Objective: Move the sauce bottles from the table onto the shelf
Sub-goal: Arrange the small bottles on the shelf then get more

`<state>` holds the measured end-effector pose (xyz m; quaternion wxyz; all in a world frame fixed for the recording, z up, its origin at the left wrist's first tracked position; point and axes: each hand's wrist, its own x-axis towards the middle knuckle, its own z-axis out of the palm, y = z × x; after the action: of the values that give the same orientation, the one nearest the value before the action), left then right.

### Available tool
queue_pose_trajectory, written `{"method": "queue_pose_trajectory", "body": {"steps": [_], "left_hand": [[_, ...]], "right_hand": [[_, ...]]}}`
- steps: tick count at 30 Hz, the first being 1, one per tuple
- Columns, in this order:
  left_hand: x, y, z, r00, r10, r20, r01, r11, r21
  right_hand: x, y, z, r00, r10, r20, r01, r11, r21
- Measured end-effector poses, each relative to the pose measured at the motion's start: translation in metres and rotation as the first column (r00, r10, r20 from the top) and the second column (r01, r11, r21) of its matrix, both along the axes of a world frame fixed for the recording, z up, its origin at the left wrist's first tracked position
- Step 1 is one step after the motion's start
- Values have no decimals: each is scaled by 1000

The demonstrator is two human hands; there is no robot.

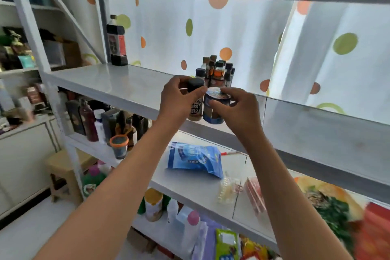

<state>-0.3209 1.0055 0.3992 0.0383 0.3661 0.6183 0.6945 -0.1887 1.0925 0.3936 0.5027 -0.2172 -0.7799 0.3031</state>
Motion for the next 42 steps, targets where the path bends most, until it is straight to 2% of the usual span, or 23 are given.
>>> {"method": "queue_pose_trajectory", "body": {"steps": [5, 11, 16, 21, 24, 28, 33, 38, 42], "left_hand": [[-62, 60, -1, 997, -74, 38, 73, 997, 7], [-132, 125, -2, 986, -147, 85, 148, 989, -9], [-160, 160, -12, 976, -208, 73, 210, 977, -28], [-160, 174, -24, 992, -85, -96, 74, 990, -118], [-157, 177, -31, 992, -67, -110, 52, 989, -136], [-156, 180, -34, 980, -40, -195, 7, 986, -167], [-156, 179, -45, 957, -42, -287, -31, 969, -244], [-159, 182, -49, 957, -31, -288, -48, 964, -262], [-158, 184, -52, 957, -38, -286, -39, 965, -260]], "right_hand": [[-57, 52, 5, 998, -56, 25, 58, 996, -63], [-117, 112, 18, 980, -96, 173, 105, 993, -49], [-141, 146, 16, 956, -182, 229, 200, 978, -56], [-151, 160, -7, 921, -244, 304, 276, 959, -66], [-152, 159, -21, 924, -260, 279, 287, 956, -62], [-153, 162, -28, 914, -275, 297, 281, 959, 22], [-153, 166, -28, 907, -269, 324, 294, 956, -27], [-150, 163, -30, 921, -238, 308, 267, 962, -54], [-150, 168, -34, 902, -278, 329, 298, 954, -11]]}}
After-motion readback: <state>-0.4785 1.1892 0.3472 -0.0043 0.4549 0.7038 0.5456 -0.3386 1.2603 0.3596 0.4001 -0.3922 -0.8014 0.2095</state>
